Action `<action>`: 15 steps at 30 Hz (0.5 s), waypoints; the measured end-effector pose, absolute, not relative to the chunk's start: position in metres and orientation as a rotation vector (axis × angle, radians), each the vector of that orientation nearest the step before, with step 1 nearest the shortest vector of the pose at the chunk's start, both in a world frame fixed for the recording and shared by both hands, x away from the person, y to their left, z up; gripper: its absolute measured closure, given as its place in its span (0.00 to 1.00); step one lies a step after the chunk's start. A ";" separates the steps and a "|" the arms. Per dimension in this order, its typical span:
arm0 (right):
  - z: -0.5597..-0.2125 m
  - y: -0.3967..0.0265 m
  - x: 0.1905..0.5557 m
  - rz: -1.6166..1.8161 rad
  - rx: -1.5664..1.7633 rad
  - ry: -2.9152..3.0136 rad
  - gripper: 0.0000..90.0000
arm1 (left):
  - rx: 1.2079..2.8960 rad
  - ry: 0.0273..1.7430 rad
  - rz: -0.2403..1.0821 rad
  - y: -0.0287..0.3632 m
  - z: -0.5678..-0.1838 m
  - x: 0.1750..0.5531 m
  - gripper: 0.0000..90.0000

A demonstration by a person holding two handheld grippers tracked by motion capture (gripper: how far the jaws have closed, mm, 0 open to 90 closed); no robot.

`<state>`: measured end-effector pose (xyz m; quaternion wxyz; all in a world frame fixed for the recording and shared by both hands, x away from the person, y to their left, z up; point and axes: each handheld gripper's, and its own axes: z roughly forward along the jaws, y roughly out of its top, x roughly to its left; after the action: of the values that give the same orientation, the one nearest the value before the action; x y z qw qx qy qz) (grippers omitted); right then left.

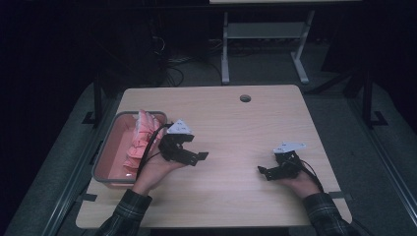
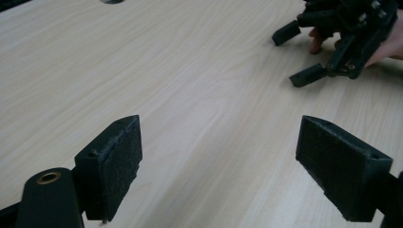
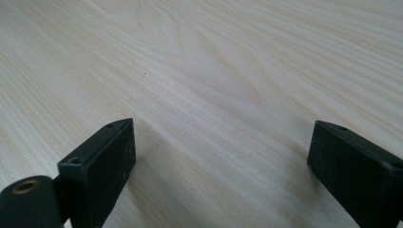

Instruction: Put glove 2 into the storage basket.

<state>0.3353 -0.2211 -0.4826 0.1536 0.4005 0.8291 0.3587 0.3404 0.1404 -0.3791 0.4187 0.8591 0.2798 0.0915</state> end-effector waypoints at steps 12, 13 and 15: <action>-0.483 -0.221 0.335 1.028 1.145 2.377 0.09 | 2.212 0.640 0.237 0.110 -0.418 0.321 0.17; -0.483 -0.221 0.335 1.028 1.145 2.377 0.09 | 2.225 0.638 0.236 0.107 -0.423 0.320 0.17; -0.483 -0.221 0.335 1.028 1.147 2.377 0.09 | 2.252 0.630 0.239 0.102 -0.431 0.317 0.17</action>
<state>0.3353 -0.2211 -0.4827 0.1541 0.4000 0.8293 0.3585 0.3165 0.1022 -0.4308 0.3851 0.8841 0.2475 0.0938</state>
